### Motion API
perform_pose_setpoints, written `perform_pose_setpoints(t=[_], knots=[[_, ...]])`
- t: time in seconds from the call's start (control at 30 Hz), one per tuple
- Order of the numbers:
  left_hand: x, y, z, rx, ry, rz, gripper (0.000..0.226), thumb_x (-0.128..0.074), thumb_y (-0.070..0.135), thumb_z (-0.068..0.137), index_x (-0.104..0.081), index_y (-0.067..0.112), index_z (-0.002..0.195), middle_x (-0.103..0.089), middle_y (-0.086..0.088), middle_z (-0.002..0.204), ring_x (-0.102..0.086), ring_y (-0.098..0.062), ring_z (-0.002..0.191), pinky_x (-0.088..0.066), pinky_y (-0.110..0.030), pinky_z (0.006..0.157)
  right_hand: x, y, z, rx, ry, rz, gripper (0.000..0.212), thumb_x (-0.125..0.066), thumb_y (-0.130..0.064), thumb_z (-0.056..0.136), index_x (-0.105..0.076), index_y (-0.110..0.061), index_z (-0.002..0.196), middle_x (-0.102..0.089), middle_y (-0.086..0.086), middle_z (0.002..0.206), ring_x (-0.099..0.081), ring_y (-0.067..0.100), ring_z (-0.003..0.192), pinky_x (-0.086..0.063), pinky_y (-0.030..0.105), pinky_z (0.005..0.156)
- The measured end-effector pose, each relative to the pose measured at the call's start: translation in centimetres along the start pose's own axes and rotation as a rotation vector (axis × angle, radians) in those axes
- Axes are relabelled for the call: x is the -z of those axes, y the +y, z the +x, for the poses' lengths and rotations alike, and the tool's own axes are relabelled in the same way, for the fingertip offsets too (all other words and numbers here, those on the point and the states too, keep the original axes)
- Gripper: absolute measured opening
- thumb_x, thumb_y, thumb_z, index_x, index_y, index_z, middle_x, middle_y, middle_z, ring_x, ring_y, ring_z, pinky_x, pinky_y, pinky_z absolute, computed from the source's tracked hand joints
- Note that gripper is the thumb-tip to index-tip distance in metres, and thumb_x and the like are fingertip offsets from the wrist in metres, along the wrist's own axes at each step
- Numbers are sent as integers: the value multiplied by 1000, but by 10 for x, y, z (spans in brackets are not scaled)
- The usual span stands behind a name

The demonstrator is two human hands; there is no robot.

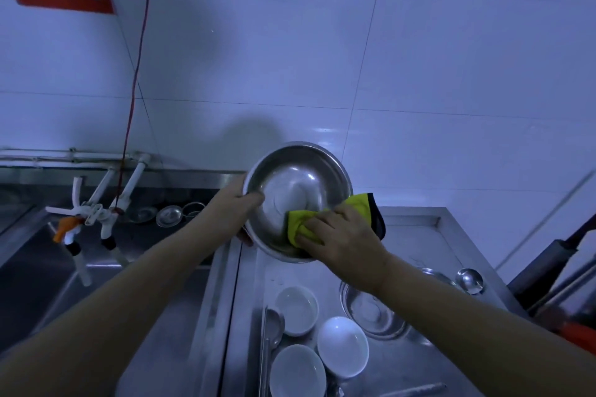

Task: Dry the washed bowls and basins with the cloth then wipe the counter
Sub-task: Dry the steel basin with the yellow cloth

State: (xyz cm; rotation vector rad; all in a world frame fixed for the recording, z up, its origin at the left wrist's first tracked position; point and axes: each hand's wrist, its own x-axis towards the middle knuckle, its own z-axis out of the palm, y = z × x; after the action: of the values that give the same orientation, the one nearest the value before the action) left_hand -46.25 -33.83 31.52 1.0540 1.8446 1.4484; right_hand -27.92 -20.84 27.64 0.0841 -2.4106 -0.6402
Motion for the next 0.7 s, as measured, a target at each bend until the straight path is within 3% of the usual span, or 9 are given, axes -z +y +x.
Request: perform_pose_setpoints(t=[0.07, 0.1, 0.17, 0.23, 0.33, 0.47, 0.53, 0.6, 0.7], knots=[[4, -1, -1, 23, -15, 71, 26, -56, 29, 91, -50, 40, 113, -65, -6, 91, -66, -17, 55, -50, -30, 42, 1, 4, 1, 38, 2, -7, 20, -59, -3, 86, -70, -19, 80, -65, 5, 76, -61, 24, 68, -47, 35, 65], [6, -1, -3, 18, 23, 164, 44, -58, 33, 90, -38, 38, 129, -63, 0, 98, -66, -16, 61, -51, -30, 46, 2, 5, 2, 42, 0, -7, 21, -57, -4, 88, -70, -19, 79, -64, 4, 74, -60, 24, 66, -47, 34, 64], [10, -2, -11, -146, 180, 546, 71, -63, 41, 84, -23, 32, 142, -55, 13, 108, -61, -11, 81, -48, -30, 62, 3, 7, 3, 21, -16, -8, 24, -54, -8, 90, -70, -20, 77, -64, 3, 72, -60, 24, 65, -46, 33, 63], [7, -4, -22, -519, 311, 996, 65, -68, 42, 76, -40, 22, 132, -54, 7, 111, -55, -16, 97, -44, -30, 76, 3, 7, 3, -4, -25, -4, 27, -51, -12, 92, -71, -22, 76, -65, 2, 72, -61, 23, 65, -47, 33, 63], [-1, -3, -28, -952, 161, 1313, 33, -66, 31, 73, -66, 21, 104, -67, 1, 105, -57, -24, 111, -41, -39, 96, 3, 4, 9, -39, -8, 11, 24, -54, -15, 91, -71, -22, 76, -65, 2, 72, -59, 23, 64, -46, 33, 63], [0, -7, -16, -1098, -4, 1394, 18, -70, 17, 72, -71, 21, 90, -68, 4, 88, -64, -19, 96, -39, -37, 105, 5, 6, 12, -88, 9, 37, 12, -65, -13, 81, -72, -23, 82, -67, 1, 78, -59, 22, 67, -44, 32, 66], [1, -6, -11, -1095, -11, 1377, 21, -66, 7, 69, -68, 19, 86, -64, 2, 79, -62, -19, 80, -47, -34, 95, 8, 5, 14, -113, 33, 60, 18, -57, -11, 84, -71, -23, 84, -67, 1, 81, -59, 23, 68, -42, 32, 66], [2, -5, -8, -1042, -18, 1336, 18, -60, 7, 68, -67, 19, 80, -61, 3, 74, -59, -19, 70, -48, -29, 75, 11, 4, 18, -160, 28, 67, 14, -64, -13, 80, -71, -22, 89, -68, 1, 87, -60, 24, 71, -41, 33, 66], [7, -8, -7, -818, 34, 989, 11, -55, 9, 77, -61, 17, 75, -59, 6, 71, -55, -16, 67, -38, -26, 66, 16, 16, 16, -389, 93, 162, 27, -72, -21, 72, -72, -16, 99, -68, 5, 92, -60, 29, 72, -41, 34, 64]])
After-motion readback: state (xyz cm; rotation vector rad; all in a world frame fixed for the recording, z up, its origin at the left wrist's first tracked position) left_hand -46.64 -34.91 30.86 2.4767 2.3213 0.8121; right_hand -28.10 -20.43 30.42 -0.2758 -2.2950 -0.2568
